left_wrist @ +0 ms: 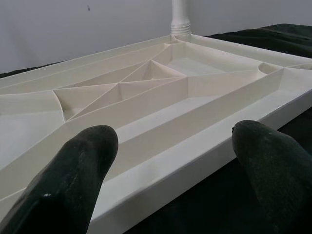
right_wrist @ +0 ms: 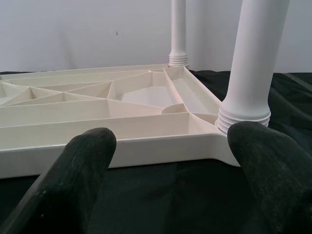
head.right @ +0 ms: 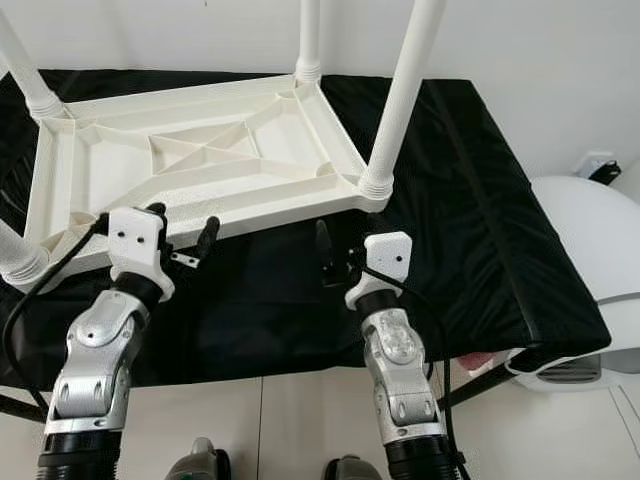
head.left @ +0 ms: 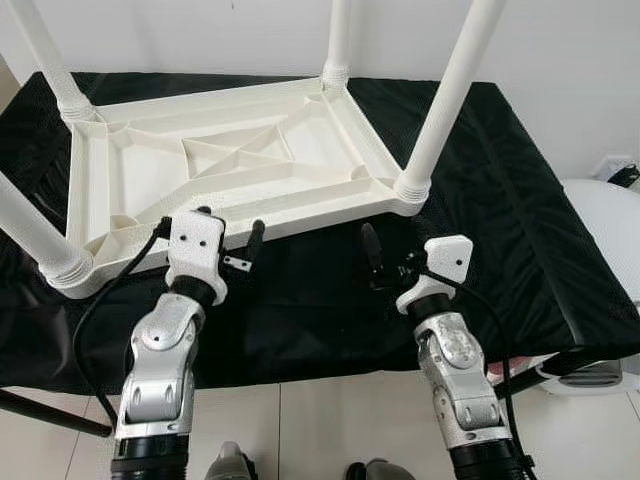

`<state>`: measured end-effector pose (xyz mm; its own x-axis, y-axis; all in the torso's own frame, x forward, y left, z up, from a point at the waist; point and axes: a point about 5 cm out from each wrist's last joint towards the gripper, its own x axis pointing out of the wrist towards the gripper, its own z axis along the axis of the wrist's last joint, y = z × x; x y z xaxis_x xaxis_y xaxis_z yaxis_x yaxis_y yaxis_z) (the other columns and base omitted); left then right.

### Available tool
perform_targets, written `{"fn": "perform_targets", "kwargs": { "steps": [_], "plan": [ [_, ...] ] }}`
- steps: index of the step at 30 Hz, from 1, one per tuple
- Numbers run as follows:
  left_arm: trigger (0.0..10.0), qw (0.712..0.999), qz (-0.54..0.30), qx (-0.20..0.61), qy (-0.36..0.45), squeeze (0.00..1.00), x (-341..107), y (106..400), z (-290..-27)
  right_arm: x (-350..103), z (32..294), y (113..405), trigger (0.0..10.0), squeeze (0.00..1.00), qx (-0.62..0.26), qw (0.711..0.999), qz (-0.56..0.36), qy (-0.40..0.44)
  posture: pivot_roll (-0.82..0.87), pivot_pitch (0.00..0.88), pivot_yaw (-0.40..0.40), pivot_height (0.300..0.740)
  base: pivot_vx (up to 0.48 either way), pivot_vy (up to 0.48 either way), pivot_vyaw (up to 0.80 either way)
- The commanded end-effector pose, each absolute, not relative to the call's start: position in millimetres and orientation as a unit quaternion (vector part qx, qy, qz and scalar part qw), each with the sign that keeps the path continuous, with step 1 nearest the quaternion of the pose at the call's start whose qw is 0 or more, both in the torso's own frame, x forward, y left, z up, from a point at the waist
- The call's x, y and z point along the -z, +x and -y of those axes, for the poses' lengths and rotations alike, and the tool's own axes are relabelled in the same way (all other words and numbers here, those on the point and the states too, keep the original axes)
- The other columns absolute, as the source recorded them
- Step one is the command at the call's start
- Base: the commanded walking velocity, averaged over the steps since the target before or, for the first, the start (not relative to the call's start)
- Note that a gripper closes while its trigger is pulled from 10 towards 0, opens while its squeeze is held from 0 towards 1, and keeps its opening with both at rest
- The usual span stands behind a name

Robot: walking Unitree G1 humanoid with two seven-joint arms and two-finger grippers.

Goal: Building children table

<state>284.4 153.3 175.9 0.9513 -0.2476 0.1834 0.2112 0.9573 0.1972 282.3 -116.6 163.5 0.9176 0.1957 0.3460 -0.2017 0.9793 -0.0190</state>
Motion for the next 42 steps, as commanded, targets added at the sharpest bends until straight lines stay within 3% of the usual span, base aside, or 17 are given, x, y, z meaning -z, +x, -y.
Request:
{"fn": "perform_targets", "kwargs": {
  "steps": [1,10,14,25,37,42],
  "plan": [
    [10.0,0.983,0.097,0.118,0.106,0.0,-169.3,282.0,-153.5,-162.7,117.6,279.4,10.0,0.0,-0.097,0.98,0.176,0.006,0.07,0.102,-0.015,0.74,0.0,0.0,0.0],
    [10.0,0.986,0.102,0.114,0.067,0.0,-166.2,276.9,-149.0,-158.2,119.2,276.1,10.0,0.0,-0.093,0.981,0.171,0.0,0.06,0.099,-0.014,0.74,0.0,0.0,0.0],
    [10.0,0.993,0.098,0.072,0.014,0.0,-158.0,276.3,-150.5,-156.7,125.6,281.5,10.0,0.0,-0.084,0.981,0.171,-0.018,0.07,0.104,-0.023,0.74,0.0,0.0,0.0],
    [10.0,0.997,0.079,-0.002,0.024,0.0,-133.9,270.5,-174.2,-135.4,142.0,286.4,10.0,0.0,-0.089,0.981,0.157,-0.07,0.07,0.1,-0.034,0.74,0.0,0.0,0.0],
    [10.0,0.995,0.099,-0.019,0.025,0.0,-126.9,271.1,-191.2,-127.1,150.7,292.5,10.0,0.0,-0.1,0.98,0.154,-0.076,0.08,0.092,-0.033,0.74,0.0,0.0,0.0],
    [10.0,0.996,0.09,-0.016,0.016,0.0,-118.5,272.2,-186.2,-120.2,150.4,292.4,10.0,0.0,-0.1,0.981,0.15,-0.065,0.08,0.094,-0.032,0.74,0.0,0.0,0.0]
  ]
}}
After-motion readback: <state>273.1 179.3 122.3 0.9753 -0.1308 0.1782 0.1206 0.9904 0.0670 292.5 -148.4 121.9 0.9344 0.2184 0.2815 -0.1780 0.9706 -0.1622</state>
